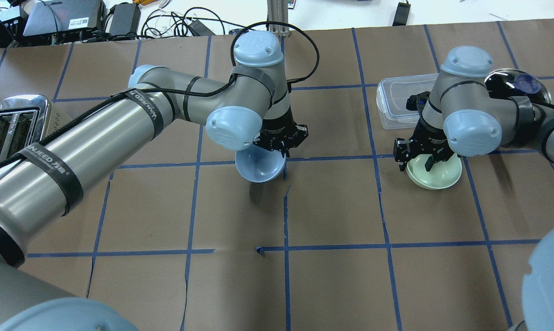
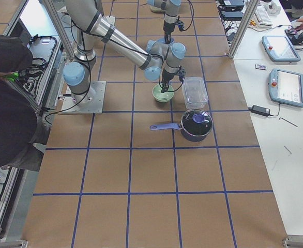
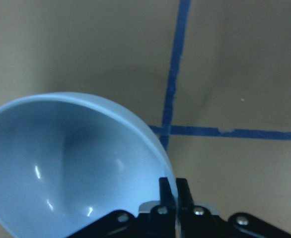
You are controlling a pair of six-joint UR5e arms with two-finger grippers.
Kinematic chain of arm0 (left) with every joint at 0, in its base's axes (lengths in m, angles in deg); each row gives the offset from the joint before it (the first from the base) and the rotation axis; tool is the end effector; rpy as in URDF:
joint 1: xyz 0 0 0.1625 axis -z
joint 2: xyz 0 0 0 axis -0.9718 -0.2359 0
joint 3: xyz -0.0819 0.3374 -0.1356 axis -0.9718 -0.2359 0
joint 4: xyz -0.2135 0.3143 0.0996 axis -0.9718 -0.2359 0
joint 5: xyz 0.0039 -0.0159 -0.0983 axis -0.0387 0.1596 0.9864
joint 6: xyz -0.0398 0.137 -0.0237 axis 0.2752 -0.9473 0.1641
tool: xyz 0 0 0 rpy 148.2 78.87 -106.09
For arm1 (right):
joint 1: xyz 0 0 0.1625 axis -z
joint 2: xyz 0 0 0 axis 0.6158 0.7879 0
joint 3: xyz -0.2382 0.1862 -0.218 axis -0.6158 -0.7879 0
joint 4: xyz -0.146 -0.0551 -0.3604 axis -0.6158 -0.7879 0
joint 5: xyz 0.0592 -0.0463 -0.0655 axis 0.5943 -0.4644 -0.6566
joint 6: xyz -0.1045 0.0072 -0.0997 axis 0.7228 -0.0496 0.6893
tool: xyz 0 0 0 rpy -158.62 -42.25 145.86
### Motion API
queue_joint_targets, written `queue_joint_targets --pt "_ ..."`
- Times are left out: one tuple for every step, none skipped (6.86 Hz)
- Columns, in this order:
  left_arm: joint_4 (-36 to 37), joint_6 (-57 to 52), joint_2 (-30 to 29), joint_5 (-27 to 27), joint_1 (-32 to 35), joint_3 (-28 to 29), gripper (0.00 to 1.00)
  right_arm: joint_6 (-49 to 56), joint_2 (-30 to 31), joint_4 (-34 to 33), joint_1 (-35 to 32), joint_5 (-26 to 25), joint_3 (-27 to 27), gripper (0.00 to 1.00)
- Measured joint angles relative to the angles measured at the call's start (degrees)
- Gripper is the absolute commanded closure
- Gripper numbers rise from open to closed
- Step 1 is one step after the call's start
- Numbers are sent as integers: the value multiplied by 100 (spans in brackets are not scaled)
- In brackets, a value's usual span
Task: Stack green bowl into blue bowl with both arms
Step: 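Lift light blue bowl with left gripper while right lifts green bowl, then set the light blue bowl down at table center and open the left gripper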
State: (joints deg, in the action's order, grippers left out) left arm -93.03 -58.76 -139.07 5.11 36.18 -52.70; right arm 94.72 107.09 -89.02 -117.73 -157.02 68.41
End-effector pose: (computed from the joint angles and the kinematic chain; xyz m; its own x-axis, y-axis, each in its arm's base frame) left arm -0.3659 -0.4840 0.1703 -0.9946 -0.0675 0.0786 -0.0559 0.9884 0.1413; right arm 0.0436 -0.4933 0.1237 -0.9991 0.0418 -0.0101 0.0390 0.9799 0.1957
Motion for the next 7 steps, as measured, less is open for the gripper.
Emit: queue_joint_targets --pt "-28 124 -12 11 224 -47 100 -1 0 12 6 0 -11 100" --pt "-39 179 -22 11 341 -167 43 -4 15 28 8 11 -29 100" --pt "-32 206 -37 12 391 -284 0 -11 40 50 9 32 -75 100" --pt "-34 213 -35 7 424 -346 0 -20 64 104 8 34 -181 100" --pt "-18 208 30 -9 419 -335 0 -39 110 251 5 19 -327 100" --pt "-28 162 205 -171 337 -239 0 -61 166 471 2 1 -493 100" --pt "-184 12 419 -421 125 -52 0 -76 197 675 -1 -10 -649 100"
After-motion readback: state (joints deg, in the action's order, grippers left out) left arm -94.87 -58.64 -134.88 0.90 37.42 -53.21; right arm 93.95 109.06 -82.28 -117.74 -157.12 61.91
